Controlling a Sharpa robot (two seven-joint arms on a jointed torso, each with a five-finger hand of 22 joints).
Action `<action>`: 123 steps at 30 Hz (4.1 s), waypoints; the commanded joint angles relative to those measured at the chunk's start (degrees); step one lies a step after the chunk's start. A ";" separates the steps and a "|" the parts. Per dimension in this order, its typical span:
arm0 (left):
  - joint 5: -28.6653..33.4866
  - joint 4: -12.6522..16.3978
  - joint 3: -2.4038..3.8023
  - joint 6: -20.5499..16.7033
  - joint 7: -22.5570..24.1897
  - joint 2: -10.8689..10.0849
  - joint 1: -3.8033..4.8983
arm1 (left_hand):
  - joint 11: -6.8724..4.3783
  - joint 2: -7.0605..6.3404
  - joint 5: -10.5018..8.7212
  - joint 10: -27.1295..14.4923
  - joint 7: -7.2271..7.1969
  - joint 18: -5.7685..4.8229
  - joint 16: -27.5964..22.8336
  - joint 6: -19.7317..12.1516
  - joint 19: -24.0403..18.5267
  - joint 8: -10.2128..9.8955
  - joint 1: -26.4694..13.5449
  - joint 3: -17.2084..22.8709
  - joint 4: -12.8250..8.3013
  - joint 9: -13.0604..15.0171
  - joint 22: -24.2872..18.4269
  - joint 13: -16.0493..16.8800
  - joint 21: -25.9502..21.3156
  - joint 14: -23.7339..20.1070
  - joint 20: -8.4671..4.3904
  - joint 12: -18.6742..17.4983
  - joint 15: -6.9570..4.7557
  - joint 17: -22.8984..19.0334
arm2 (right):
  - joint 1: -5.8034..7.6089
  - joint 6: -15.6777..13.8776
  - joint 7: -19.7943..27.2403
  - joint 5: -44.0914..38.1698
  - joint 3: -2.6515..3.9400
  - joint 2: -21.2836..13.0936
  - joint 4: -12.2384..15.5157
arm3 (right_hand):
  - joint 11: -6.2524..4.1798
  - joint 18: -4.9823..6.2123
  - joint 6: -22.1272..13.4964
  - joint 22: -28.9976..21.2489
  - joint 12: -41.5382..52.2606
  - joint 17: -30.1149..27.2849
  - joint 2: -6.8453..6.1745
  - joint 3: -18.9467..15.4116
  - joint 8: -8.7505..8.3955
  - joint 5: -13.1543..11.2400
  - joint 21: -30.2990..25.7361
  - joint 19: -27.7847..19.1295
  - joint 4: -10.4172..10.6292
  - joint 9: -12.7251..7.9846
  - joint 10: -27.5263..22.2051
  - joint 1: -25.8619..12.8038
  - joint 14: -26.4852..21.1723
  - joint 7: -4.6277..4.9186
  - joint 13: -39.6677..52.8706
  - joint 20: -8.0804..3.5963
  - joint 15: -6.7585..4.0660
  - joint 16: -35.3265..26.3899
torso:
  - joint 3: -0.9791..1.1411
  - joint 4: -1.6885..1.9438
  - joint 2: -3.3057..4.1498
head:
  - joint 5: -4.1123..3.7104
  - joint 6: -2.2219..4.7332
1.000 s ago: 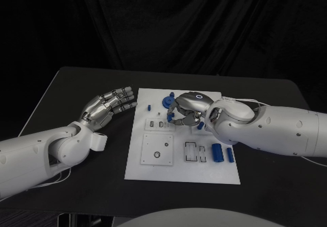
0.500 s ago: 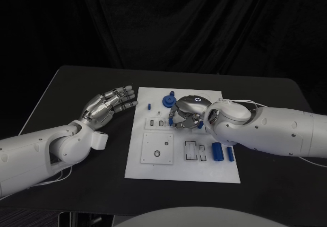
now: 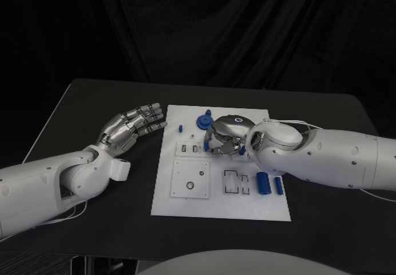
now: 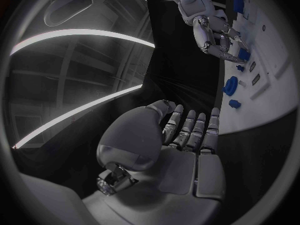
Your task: Assemble the parts on the task board
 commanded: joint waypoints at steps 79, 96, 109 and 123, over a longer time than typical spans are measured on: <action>0.17 -0.56 0.05 1.04 6.65 0.05 -0.61 | 0.49 -0.16 -0.06 -0.04 0.44 -0.88 0.36 -0.18 0.33 -0.16 -0.64 0.86 0.21 0.04 0.01 0.08 0.32 -0.17 0.02 0.28 0.38 0.07 | 0.00 2.03 0.71 -3.01 0.00 -4.74 1.00 | 0.00 1.27 -11.46 8.43 0.52 7.77 -0.80 -1.54 -3.47 -5.99 -4.53 -1.14 -0.46 3.79 1.35 0.37 2.11 0.57 9.45 0.46 0.26 -1.76 | -0.01 0.06 0.01 | 0.43 -0.38; 0.17 -0.69 0.05 1.16 6.60 0.13 -0.67 | 0.49 -0.16 -0.06 -0.04 0.44 -0.88 0.36 -0.18 0.33 -0.16 -0.64 0.86 0.21 0.04 0.01 0.08 0.32 -0.17 0.02 0.28 0.38 0.07 | -0.09 1.25 1.22 -3.01 0.00 -3.63 0.34 | -0.07 1.26 -11.89 8.50 0.48 7.76 -0.68 -1.15 -3.87 -5.24 -4.57 -1.10 -0.51 3.38 1.28 0.47 2.11 0.50 9.36 0.36 0.18 -1.77 | -0.02 0.11 0.00 | 0.28 -0.49; 0.17 -0.77 0.05 1.21 6.54 0.18 -0.70 | 0.49 -0.16 -0.06 -0.04 0.44 -0.88 0.36 -0.18 0.33 -0.16 -0.64 0.86 0.21 0.04 0.01 0.08 0.32 -0.17 0.02 0.28 0.38 0.07 | -0.10 0.62 1.92 -3.01 0.00 -3.10 0.46 | -0.10 1.22 -11.93 8.57 0.57 7.94 -0.58 -1.06 -3.93 -5.17 -4.37 -1.00 -0.45 3.28 1.47 0.43 2.21 0.42 9.59 0.34 0.16 -1.57 | -0.05 0.09 0.00 | 0.33 -0.58; 0.17 -0.76 0.05 1.25 6.48 0.24 -0.73 | 0.49 -0.16 -0.06 -0.04 0.44 -0.88 0.36 -0.18 0.33 -0.16 -0.64 0.86 0.21 0.04 0.01 0.08 0.32 -0.17 0.02 0.28 0.38 0.07 | -0.12 -0.37 2.34 -3.01 0.01 -2.51 0.35 | -0.65 1.08 -6.24 8.92 0.82 8.33 0.02 0.30 -1.89 -4.74 -3.82 -0.46 -0.53 3.14 2.01 0.45 2.53 -0.15 10.15 -0.12 -0.32 -1.11 | -0.03 0.06 -0.02 | 0.31 -0.75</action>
